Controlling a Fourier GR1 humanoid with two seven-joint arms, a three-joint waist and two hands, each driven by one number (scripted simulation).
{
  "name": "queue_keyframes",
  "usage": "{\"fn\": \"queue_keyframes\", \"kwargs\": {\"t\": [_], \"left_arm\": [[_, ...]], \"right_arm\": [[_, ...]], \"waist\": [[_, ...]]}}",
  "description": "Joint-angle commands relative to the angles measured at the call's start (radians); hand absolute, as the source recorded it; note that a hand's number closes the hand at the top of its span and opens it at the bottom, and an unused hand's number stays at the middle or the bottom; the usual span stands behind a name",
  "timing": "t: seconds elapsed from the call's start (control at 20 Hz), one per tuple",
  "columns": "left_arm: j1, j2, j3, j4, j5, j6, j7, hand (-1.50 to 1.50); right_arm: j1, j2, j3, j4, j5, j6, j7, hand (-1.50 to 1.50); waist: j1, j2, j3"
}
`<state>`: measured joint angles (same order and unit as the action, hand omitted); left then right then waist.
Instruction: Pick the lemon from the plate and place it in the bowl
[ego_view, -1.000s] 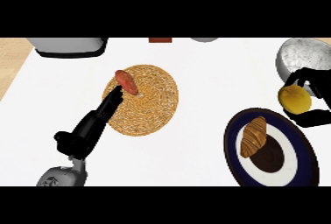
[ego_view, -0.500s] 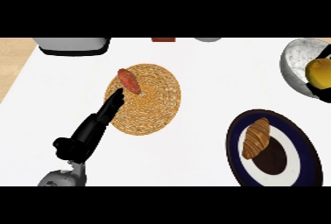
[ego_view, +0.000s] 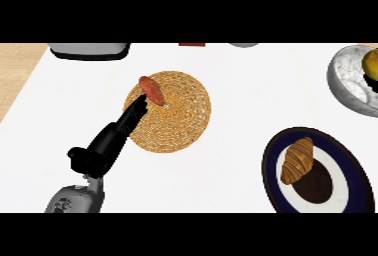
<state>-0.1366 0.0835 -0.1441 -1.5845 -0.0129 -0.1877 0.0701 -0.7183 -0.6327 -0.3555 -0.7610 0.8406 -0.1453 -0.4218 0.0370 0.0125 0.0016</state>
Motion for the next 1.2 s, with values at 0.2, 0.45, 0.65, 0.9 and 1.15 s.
{"fn": "queue_keyframes", "kwargs": {"t": [0.2,0.45,0.65,0.9,1.15], "left_arm": [[-0.037,-0.008,-0.005,0.018,-0.005,-0.006,0.009,0.00],[-0.017,0.011,0.014,0.021,0.014,-0.031,-0.014,0.00],[-0.020,-0.027,-0.028,0.020,-0.030,0.007,-0.005,0.00],[-0.044,-0.041,-0.022,-0.014,-0.015,0.016,0.044,0.00],[0.011,-0.024,-0.030,-0.017,-0.030,0.007,0.000,0.00]], "right_arm": [[-0.098,-0.130,0.046,0.342,0.081,0.204,-0.006,1.50],[-0.138,-0.087,0.015,0.464,0.040,0.238,-0.126,-1.50],[-0.228,-0.104,-0.035,0.500,0.002,0.235,-0.141,-1.50],[-0.238,-0.136,-0.158,0.538,-0.107,0.203,-0.166,-1.50],[-0.229,-0.231,-0.277,0.595,-0.210,0.238,-0.118,-1.50]], "waist": [[0.023,0.015,0.001],[0.028,0.014,0.003],[0.036,0.017,0.003],[0.027,0.016,0.005],[0.028,0.020,0.005]]}}
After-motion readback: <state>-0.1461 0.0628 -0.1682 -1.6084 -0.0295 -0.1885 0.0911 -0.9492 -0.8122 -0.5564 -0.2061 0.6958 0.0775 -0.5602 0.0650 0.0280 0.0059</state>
